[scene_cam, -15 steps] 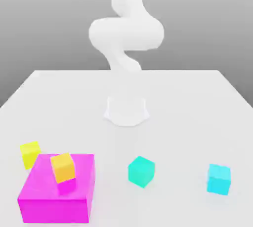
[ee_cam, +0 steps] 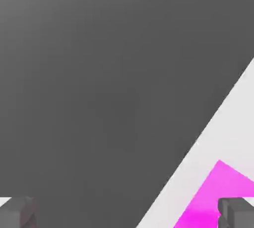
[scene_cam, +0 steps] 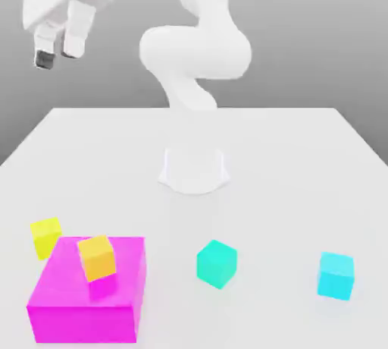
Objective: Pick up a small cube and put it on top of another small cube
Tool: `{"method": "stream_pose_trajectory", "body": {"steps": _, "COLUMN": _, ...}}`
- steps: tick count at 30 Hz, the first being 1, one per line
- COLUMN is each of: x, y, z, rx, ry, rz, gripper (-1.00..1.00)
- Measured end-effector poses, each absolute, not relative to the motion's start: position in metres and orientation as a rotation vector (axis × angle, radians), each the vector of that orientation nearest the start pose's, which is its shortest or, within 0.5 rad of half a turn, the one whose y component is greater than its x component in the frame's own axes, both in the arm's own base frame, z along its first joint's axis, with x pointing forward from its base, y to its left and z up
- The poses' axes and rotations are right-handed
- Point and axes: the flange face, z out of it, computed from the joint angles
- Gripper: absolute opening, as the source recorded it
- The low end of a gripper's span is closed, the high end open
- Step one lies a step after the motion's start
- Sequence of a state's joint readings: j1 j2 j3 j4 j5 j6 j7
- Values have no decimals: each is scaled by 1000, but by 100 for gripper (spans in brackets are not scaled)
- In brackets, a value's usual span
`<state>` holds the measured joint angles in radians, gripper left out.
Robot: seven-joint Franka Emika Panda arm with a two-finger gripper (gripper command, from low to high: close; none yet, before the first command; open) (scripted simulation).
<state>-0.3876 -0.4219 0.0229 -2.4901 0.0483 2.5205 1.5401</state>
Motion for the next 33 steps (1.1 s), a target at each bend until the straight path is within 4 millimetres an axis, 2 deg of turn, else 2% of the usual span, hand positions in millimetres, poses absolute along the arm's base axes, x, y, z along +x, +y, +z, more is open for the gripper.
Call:
{"method": "stream_pose_trajectory", "body": {"steps": 4, "x": 410, "y": -196, "z": 433, "rx": -1308, "ry": 2555, "rz": -415, "gripper": 0}}
{"method": "stream_pose_trajectory", "body": {"steps": 8, "x": 392, "y": -228, "z": 380, "rx": -986, "ry": 2750, "rz": -316, "gripper": 0}}
{"method": "stream_pose_trajectory", "body": {"steps": 14, "x": 350, "y": -266, "z": 303, "rx": -452, "ry": 2969, "rz": -179, "gripper": 0}}
{"method": "stream_pose_trajectory", "body": {"steps": 17, "x": 321, "y": -284, "z": 267, "rx": -147, "ry": 3043, "rz": -116, "gripper": 0}}
{"method": "stream_pose_trajectory", "body": {"steps": 22, "x": 271, "y": -297, "z": 211, "rx": 356, "ry": 3103, "rz": -20, "gripper": 0}}
{"method": "stream_pose_trajectory", "body": {"steps": 24, "x": 267, "y": -296, "z": 190, "rx": 424, "ry": 3108, "rz": -5, "gripper": 0}}
{"method": "stream_pose_trajectory", "body": {"steps": 28, "x": 265, "y": -296, "z": 150, "rx": 444, "ry": 3110, "rz": -1, "gripper": 0}}
{"method": "stream_pose_trajectory", "body": {"steps": 29, "x": 265, "y": -295, "z": 139, "rx": 445, "ry": 3110, "rz": -1, "gripper": -100}}
{"method": "stream_pose_trajectory", "body": {"steps": 33, "x": 265, "y": -296, "z": 140, "rx": 445, "ry": 3108, "rz": -3, "gripper": -100}}
